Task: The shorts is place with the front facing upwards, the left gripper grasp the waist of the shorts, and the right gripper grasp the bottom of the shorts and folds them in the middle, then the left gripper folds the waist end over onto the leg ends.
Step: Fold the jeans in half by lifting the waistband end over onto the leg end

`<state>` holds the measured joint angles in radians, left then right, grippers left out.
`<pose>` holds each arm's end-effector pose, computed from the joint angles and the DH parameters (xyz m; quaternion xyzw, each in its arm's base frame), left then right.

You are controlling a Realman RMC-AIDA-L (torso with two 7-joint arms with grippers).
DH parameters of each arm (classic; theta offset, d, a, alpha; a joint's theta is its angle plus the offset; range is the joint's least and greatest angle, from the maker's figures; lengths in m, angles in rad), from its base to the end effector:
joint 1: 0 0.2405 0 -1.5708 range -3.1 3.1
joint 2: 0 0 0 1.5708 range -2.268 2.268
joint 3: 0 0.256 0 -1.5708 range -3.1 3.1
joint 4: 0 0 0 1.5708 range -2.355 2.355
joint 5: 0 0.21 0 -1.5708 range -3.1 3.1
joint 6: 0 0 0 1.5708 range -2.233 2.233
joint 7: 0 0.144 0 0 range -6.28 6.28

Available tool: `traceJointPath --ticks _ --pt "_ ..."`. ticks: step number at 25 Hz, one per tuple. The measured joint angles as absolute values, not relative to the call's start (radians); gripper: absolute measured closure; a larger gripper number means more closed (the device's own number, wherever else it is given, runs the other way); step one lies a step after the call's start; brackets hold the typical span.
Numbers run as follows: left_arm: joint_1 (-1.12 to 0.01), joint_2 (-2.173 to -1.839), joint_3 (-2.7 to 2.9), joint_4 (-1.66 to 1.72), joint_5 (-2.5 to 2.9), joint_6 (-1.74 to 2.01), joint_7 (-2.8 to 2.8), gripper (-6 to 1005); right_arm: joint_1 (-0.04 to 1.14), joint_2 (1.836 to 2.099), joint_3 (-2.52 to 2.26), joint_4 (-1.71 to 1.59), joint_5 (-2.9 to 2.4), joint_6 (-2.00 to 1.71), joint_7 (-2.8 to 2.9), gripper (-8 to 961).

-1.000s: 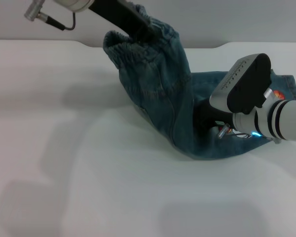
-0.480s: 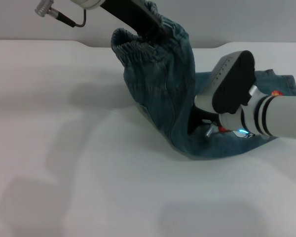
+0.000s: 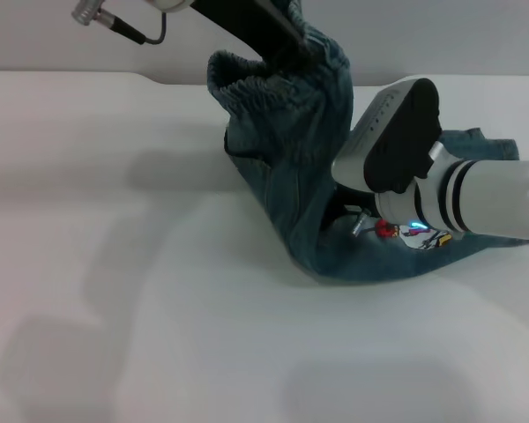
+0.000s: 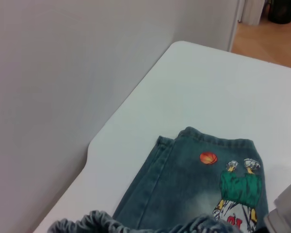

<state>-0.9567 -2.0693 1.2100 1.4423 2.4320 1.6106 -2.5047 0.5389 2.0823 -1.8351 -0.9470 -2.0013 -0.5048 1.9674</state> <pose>-0.0205 0.3928 0.0353 -0.9713 -0.1539 0.0301 0.1787 0.1842 0.3785 -0.1040 -0.9509 0.1160 0.0205 0.2862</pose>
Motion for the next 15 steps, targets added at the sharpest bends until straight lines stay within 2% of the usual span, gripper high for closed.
traceJointPath --ticks 15 --pt "-0.965 -2.07 1.232 1.445 2.431 1.606 -2.5 937 0.631 2.085 -1.873 -0.919 -1.953 -0.495 1.965 955"
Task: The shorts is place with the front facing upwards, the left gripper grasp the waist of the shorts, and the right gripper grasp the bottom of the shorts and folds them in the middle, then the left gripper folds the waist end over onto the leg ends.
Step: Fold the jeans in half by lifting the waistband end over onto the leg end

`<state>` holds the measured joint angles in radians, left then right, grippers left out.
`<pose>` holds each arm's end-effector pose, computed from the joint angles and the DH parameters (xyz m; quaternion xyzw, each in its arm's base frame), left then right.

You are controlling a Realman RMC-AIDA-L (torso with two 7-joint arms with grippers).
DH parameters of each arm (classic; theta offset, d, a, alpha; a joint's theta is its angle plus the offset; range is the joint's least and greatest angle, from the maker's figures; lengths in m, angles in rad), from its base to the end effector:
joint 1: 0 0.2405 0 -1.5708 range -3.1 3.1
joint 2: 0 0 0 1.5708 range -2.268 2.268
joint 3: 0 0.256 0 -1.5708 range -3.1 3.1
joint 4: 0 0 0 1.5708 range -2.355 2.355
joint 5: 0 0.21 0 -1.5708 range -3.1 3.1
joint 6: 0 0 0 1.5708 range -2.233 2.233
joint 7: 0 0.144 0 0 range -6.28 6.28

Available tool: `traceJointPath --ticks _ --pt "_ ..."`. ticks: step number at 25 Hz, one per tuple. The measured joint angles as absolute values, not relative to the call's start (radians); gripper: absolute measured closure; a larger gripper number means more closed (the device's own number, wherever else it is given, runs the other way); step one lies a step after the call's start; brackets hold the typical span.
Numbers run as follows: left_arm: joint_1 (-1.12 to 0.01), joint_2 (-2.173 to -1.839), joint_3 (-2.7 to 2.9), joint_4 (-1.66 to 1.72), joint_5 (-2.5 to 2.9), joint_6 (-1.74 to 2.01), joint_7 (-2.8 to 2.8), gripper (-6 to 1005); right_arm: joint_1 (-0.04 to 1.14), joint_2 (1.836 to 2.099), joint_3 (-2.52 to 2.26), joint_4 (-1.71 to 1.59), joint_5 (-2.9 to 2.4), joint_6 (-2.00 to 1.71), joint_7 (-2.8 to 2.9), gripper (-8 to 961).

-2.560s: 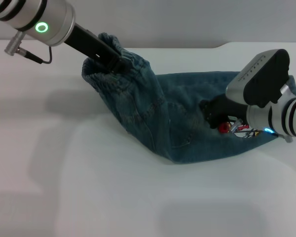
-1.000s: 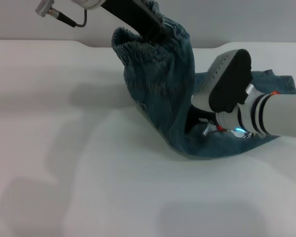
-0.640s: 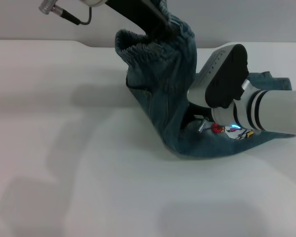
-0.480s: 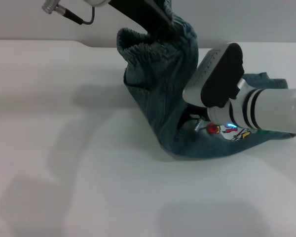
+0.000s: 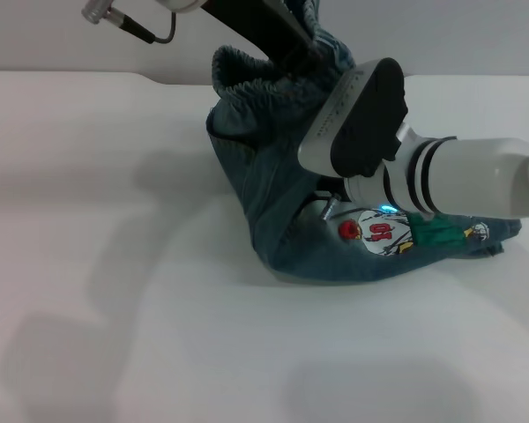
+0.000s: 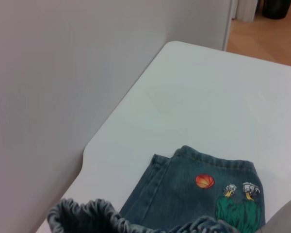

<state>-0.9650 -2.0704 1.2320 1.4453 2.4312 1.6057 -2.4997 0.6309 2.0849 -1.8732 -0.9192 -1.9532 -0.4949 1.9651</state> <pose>-0.0152 0.3910 0.0314 -0.9738 -0.1392 0.0346 0.1764 0.1531 0.3866 -0.1139 -0.9583 0.0862 0.0341 0.2703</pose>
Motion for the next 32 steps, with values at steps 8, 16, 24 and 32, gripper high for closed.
traceJointPath --ticks 8,16,24,32 --pt "-0.966 -2.071 1.243 1.442 2.431 1.603 -2.495 938 0.651 2.085 -1.894 -0.919 -1.922 -0.494 1.958 955" --pt "-0.966 -2.069 1.245 1.439 2.434 1.599 -2.493 937 0.668 2.084 -1.915 -0.922 -1.863 -0.494 1.932 955" --pt "-0.963 -2.071 1.255 1.437 2.434 1.596 -2.493 940 0.664 2.083 -1.919 -0.911 -1.835 -0.494 1.906 955" --pt "-0.958 -2.07 1.257 1.435 2.433 1.586 -2.493 946 0.615 2.079 -1.917 -0.939 -1.843 -0.483 1.9 955"
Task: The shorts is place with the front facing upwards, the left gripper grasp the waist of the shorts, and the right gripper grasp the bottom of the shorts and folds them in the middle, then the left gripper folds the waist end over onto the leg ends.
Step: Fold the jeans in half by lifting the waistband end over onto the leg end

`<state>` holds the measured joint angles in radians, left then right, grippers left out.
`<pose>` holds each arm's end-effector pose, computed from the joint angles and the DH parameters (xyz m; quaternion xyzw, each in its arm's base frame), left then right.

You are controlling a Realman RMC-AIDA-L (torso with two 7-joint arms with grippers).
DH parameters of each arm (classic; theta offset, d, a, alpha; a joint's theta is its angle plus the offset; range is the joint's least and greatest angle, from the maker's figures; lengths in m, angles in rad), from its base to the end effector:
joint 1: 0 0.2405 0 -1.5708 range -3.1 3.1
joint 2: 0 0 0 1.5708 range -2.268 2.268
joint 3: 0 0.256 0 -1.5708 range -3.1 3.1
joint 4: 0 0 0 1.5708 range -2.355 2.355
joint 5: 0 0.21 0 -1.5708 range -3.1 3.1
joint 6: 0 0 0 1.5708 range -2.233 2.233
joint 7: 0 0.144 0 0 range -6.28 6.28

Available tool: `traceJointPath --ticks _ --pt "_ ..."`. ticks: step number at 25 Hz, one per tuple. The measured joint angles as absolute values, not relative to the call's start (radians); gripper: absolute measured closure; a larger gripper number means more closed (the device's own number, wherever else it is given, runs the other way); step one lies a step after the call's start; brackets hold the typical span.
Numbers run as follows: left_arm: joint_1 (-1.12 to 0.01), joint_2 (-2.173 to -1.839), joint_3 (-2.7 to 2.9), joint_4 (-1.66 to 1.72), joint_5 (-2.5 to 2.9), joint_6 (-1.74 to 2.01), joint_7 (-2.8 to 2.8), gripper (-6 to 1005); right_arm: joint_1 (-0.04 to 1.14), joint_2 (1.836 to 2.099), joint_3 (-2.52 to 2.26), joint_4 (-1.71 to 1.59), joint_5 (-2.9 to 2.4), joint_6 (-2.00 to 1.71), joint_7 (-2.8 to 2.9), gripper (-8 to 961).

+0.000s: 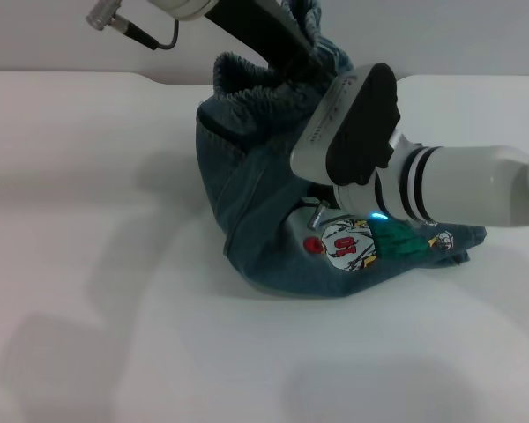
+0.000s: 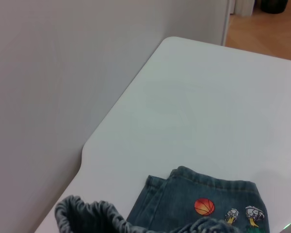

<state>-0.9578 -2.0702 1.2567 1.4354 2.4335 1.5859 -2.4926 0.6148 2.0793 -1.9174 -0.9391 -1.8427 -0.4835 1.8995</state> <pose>-0.0176 0.3913 0.0262 -0.9743 -0.1339 0.0402 0.1768 0.1464 0.3779 -0.1189 -0.9613 0.0823 0.0579 0.2566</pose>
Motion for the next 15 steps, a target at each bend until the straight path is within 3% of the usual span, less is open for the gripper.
traceJointPath --ticks 15 --pt "-0.946 -2.065 1.256 1.423 2.44 1.564 -2.493 940 0.479 2.077 -1.909 -1.04 -1.87 -0.443 1.861 955"
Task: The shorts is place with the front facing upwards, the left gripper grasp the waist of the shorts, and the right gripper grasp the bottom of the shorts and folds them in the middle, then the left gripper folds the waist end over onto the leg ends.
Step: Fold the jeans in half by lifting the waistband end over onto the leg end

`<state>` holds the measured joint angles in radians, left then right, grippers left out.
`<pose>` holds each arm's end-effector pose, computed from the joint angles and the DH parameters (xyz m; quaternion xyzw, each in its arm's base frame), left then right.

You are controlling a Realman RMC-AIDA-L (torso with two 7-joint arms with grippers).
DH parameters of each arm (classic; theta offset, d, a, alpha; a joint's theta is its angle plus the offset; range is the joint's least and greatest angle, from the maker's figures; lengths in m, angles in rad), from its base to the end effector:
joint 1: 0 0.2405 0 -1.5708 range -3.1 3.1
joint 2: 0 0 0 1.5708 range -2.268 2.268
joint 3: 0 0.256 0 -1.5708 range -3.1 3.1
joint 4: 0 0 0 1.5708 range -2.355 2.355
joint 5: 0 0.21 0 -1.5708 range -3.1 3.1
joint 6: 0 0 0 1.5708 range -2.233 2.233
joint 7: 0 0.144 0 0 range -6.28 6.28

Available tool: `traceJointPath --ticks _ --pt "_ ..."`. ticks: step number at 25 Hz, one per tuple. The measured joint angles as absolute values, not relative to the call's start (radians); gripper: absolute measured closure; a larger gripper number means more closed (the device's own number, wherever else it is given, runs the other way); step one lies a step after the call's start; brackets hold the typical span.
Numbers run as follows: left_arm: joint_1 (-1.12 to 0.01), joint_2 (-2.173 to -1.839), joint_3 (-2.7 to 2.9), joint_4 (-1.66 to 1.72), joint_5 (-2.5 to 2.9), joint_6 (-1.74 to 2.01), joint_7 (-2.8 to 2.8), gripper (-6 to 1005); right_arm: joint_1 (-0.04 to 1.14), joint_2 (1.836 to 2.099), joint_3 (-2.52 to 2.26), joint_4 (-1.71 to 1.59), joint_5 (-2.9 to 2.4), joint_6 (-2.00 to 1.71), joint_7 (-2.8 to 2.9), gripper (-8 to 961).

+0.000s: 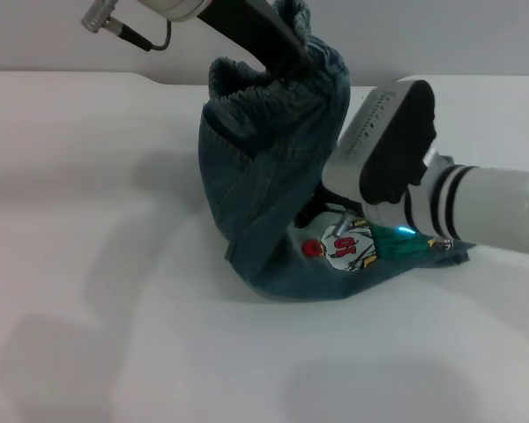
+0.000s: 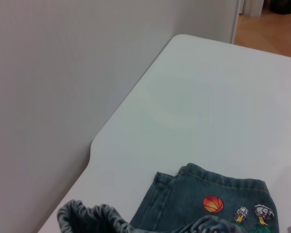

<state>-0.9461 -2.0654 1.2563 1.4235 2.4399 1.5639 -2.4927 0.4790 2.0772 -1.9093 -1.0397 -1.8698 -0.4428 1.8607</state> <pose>-0.0239 0.3954 0.0273 -0.9714 -0.1425 0.0393 0.1856 0.1655 0.3658 -0.1059 -0.9500 0.0871 0.0674 0.2922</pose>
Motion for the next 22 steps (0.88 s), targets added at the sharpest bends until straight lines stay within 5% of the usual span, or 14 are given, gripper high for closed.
traceJointPath --ticks 22 --pt "-0.933 -2.065 1.256 1.422 2.44 1.563 -2.491 931 0.262 2.08 -1.842 -1.193 -1.947 -0.345 1.854 955"
